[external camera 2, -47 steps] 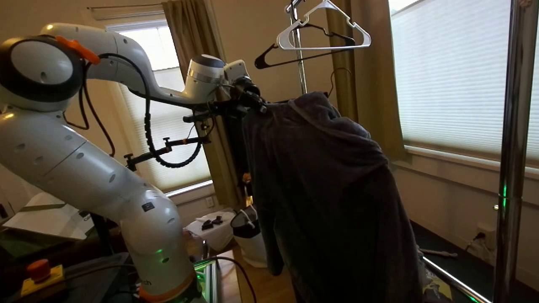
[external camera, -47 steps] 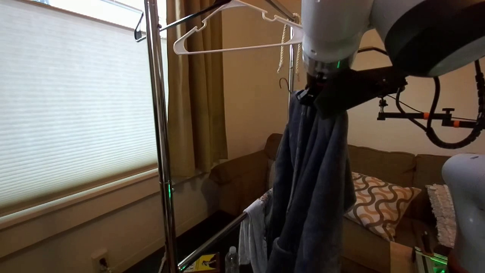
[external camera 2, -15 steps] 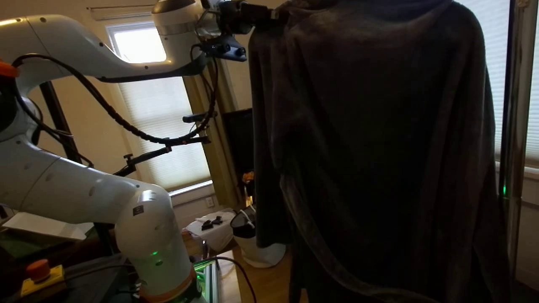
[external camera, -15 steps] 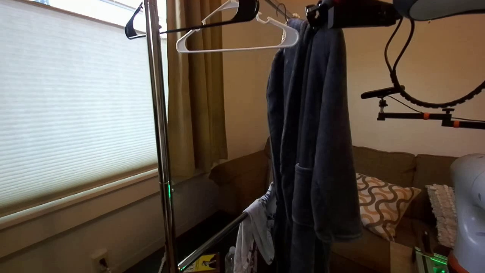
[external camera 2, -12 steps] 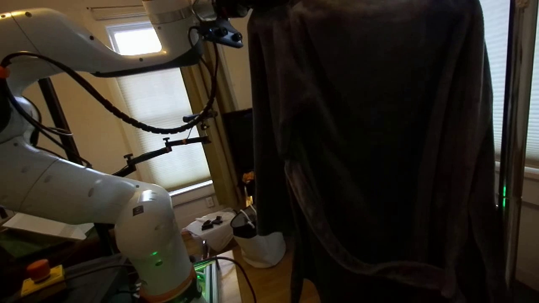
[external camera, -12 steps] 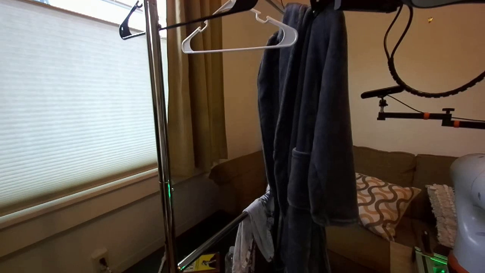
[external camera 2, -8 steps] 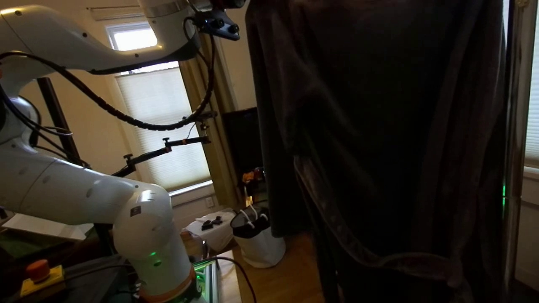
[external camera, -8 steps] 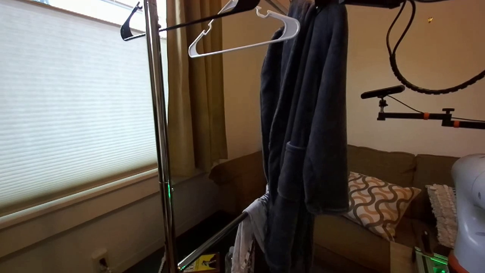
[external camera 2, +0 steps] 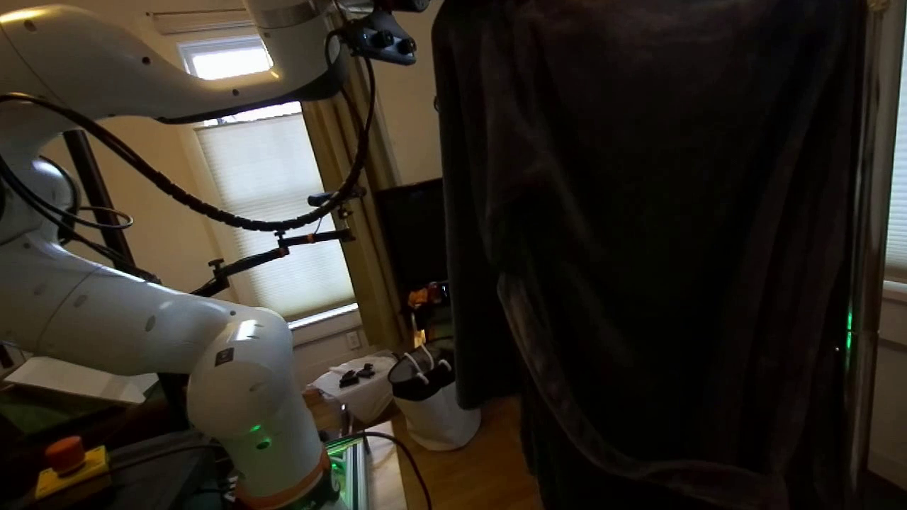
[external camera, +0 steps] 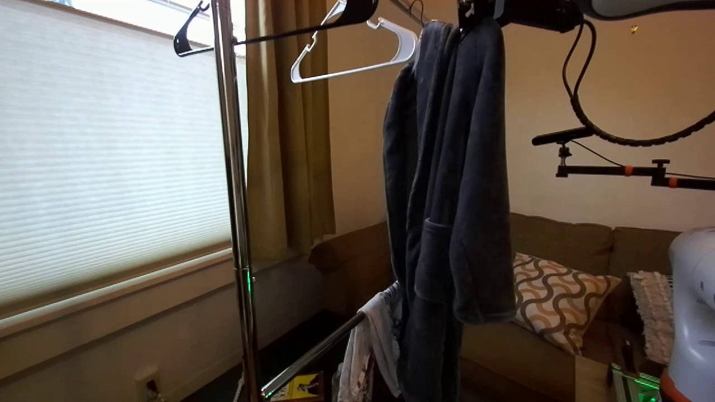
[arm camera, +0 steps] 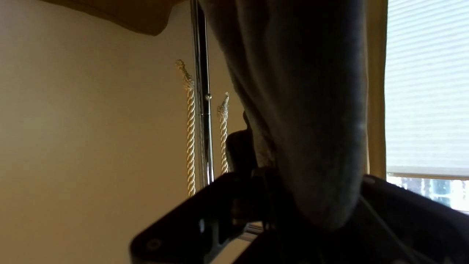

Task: Pick up the gray robe with the coat hanger and hang it on the top rail

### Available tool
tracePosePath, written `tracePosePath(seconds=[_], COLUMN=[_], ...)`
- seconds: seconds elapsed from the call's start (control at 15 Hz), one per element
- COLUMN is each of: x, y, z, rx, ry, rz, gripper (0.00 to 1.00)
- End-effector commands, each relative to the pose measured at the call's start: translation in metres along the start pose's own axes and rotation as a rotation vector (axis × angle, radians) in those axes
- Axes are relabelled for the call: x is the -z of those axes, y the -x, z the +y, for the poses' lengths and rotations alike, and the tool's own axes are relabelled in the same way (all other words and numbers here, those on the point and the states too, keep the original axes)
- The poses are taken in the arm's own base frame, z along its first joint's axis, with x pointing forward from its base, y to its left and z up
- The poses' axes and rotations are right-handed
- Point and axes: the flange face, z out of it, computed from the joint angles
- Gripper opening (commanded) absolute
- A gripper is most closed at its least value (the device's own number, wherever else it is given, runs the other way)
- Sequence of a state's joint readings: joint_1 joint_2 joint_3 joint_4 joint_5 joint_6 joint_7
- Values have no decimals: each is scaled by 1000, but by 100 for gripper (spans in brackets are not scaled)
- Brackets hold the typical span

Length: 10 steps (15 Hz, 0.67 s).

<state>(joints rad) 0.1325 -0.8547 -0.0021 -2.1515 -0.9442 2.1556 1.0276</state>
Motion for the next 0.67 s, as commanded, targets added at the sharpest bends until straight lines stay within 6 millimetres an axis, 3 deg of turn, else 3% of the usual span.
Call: tracePosePath(seconds=[0.0, 0.27, 0.6], x=[27, 46, 28], y=[-13, -13, -44], z=[20, 36, 77], rx=[23, 49, -22], ry=[-92, -171, -210], rz=[100, 168, 152], gripper=[2, 2, 2])
